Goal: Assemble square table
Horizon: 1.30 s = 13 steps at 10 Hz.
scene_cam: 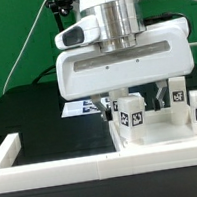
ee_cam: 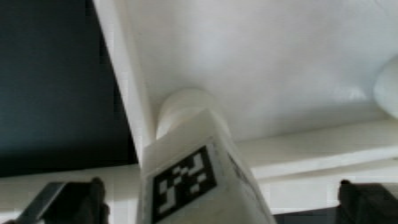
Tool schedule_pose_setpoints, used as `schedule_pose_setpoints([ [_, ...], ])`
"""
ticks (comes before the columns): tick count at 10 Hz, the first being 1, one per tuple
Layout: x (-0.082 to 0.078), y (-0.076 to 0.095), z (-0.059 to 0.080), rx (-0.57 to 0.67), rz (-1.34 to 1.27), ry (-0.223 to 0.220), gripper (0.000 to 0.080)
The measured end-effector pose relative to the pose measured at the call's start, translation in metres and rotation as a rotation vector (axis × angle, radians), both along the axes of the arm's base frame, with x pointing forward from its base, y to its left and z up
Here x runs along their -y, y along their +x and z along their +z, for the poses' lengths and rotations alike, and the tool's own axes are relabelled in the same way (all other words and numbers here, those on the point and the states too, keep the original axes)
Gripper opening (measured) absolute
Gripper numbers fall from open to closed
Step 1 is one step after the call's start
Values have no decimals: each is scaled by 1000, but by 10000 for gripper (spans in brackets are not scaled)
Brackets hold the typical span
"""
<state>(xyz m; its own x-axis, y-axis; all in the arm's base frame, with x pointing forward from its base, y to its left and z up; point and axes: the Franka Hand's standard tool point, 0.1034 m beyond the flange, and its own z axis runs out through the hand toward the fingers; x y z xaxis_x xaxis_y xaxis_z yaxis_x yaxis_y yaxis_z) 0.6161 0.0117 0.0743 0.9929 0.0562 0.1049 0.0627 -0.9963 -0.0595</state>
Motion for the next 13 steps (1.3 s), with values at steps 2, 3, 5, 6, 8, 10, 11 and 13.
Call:
schedule_pose_setpoints([
  [2,-1,3,2,18,112,-33,649],
  [3,0,6,3,43,213,-58,649],
  [5,5,7,3,72,297,-77,649],
  [6,5,7,3,71,298,-76,524],
  [8,5,7,3,71,296,-76,390],
  [10,5,7,3,69,270,-72,289],
  [11,5,7,3,69,272,-72,289],
  [13,5,7,2,66,188,-60,289],
])
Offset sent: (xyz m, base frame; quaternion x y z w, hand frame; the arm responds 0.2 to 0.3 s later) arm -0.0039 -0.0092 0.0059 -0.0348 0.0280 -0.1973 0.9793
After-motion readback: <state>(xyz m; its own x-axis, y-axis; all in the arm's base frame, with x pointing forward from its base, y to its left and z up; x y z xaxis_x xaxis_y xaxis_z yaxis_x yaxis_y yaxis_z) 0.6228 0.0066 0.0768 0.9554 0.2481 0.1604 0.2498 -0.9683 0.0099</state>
